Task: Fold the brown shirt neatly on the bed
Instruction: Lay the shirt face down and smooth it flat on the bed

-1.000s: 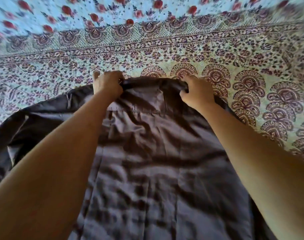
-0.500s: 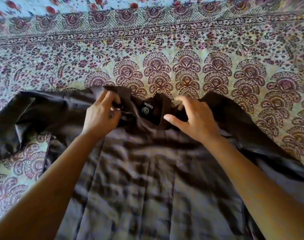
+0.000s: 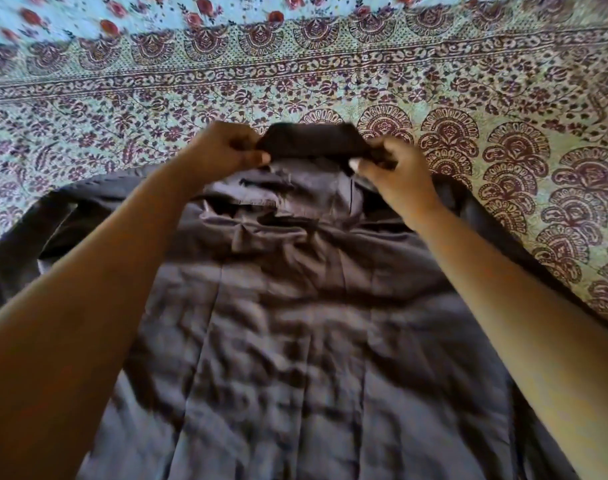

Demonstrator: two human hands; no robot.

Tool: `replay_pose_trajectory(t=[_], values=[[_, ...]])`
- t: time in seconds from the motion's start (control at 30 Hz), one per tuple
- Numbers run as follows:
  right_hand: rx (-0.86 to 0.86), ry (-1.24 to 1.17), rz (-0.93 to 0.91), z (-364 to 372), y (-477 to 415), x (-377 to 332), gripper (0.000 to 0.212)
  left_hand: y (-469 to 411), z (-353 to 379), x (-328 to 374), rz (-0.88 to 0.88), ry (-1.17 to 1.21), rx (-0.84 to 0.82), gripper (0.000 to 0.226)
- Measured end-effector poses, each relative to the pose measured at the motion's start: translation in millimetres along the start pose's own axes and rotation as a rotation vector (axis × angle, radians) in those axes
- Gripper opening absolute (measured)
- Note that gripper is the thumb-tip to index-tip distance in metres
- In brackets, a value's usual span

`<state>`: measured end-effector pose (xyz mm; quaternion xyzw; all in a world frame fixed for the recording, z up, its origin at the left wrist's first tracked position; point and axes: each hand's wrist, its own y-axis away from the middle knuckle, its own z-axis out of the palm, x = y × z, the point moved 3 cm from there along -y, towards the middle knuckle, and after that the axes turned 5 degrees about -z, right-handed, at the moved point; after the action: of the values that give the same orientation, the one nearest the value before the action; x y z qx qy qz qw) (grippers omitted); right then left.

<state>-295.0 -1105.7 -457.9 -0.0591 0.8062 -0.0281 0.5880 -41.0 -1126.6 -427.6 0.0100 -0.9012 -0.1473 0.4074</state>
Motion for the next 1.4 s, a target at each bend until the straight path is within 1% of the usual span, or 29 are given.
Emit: replay_pose_trajectory(t=[0.03,0.1,0.13,0.2,0.23,0.27,0.33,0.4,0.47,0.57,0.63,0.67,0.73,0.77,0.83,0.9,0.93,0.97,1.0,1.07,1.1,1.13,1.2,1.23,1.27,1.3,1.33,1.37,1.4], values=[[0.010,-0.067,0.045,-1.4,-11.4,1.5,0.015,-10.4,-4.0,0.7,-0.010,0.036,-0.004,0.015],[0.027,-0.072,0.061,-4.5,-31.6,1.1,0.020,-33.2,-12.7,3.7,-0.005,0.017,0.066,0.021],[0.030,-0.051,0.062,-4.7,-41.1,3.2,0.019,-44.0,-16.0,5.1,0.012,0.011,0.118,0.021],[0.040,0.028,0.077,-2.2,-59.2,9.3,0.013,-63.9,-19.8,2.0,0.034,0.016,0.217,0.013],[0.040,0.085,0.091,-0.2,-66.8,11.4,0.014,-72.3,-19.5,-0.1,0.032,0.003,0.250,0.011],[0.028,0.139,0.131,2.4,-73.4,16.3,0.019,-78.6,-17.8,-1.6,0.032,-0.032,0.265,0.015],[-0.004,0.216,0.243,4.8,-82.3,27.7,0.034,-88.3,-12.7,-4.1,0.046,-0.137,0.257,0.024],[-0.041,0.291,0.321,3.1,-85.6,37.5,0.033,-93.4,-8.0,-7.9,0.067,-0.236,0.245,0.032],[-0.087,0.339,0.306,2.0,-88.1,44.5,0.033,-94.4,-3.7,-12.6,0.092,-0.315,0.253,0.032],[-0.048,0.415,0.236,1.9,-87.7,44.0,0.026,-97.1,1.0,-20.7,0.133,-0.373,0.313,0.023],[0.011,0.499,0.195,2.9,-88.2,47.5,0.023,-98.9,6.0,-28.1,0.072,-0.284,0.309,0.013],[0.029,0.542,0.190,3.4,-88.2,50.8,0.025,-100.9,7.7,-34.9,0.040,-0.262,0.296,0.014],[0.022,0.599,0.198,3.1,-87.7,56.4,0.035,-98.5,5.7,-48.9,-0.013,-0.360,0.327,0.033],[0.008,0.583,0.223,2.5,-87.5,58.3,0.041,-94.4,1.4,-55.6,-0.048,-0.412,0.338,0.042],[-0.025,0.519,0.287,0.9,-88.8,59.7,0.046,-87.3,-7.2,-69.0,-0.088,-0.379,0.277,0.048],[-0.071,0.426,0.260,1.9,-92.0,59.6,0.044,-83.0,-13.4,-74.9,-0.066,-0.310,0.181,0.039],[-0.074,0.414,0.234,2.7,-94.0,59.0,0.039,-82.0,-15.3,-75.4,-0.057,-0.295,0.194,0.037],[-0.061,0.438,0.219,4.0,-94.7,57.6,0.032,-81.7,-16.2,-74.2,-0.073,-0.286,0.244,0.032],[-0.030,0.516,0.199,5.5,-94.5,56.6,0.028,-81.3,-15.0,-72.8,-0.117,-0.288,0.317,0.027],[0.053,0.814,0.110,10.7,-89.8,51.4,0.026,-78.4,-7.6,-63.3,-0.196,-0.390,0.467,0.021],[0.108,0.957,0.056,13.1,-83.8,46.9,0.025,-74.6,-3.1,-57.7,-0.205,-0.464,0.535,0.022],[0.165,1.039,0.009,15.6,-75.1,43.4,0.026,-69.3,1.1,-52.4,-0.196,-0.516,0.602,0.024],[0.240,1.029,-0.122,23.6,-52.0,33.0,0.037,-52.0,9.7,-43.8,-0.151,-0.551,0.704,0.027],[0.210,0.985,-0.197,29.7,-39.2,29.7,0.043,-41.6,18.3,-40.7,-0.099,-0.541,0.703,0.029],[0.129,0.942,-0.255,37.7,-27.2,29.8,0.049,-31.4,29.9,-38.7,-0.015,-0.518,0.650,0.032],[0.028,0.924,-0.279,44.7,-15.6,32.7,0.054,-21.6,44.1,-37.3,0.087,-0.495,0.552,0.035],[-0.063,0.929,-0.265,47.9,-4.7,38.5,0.060,-11.5,58.1,-39.5,0.165,-0.497,0.422,0.041],[-0.129,0.950,-0.225,46.4,4.1,46.7,0.066,-2.1,68.4,-47.0,0.196,-0.535,0.297,0.048],[-0.161,0.986,-0.181,40.2,9.7,56.3,0.071,4.0,71.4,-59.5,0.183,-0.595,0.216,0.055]])
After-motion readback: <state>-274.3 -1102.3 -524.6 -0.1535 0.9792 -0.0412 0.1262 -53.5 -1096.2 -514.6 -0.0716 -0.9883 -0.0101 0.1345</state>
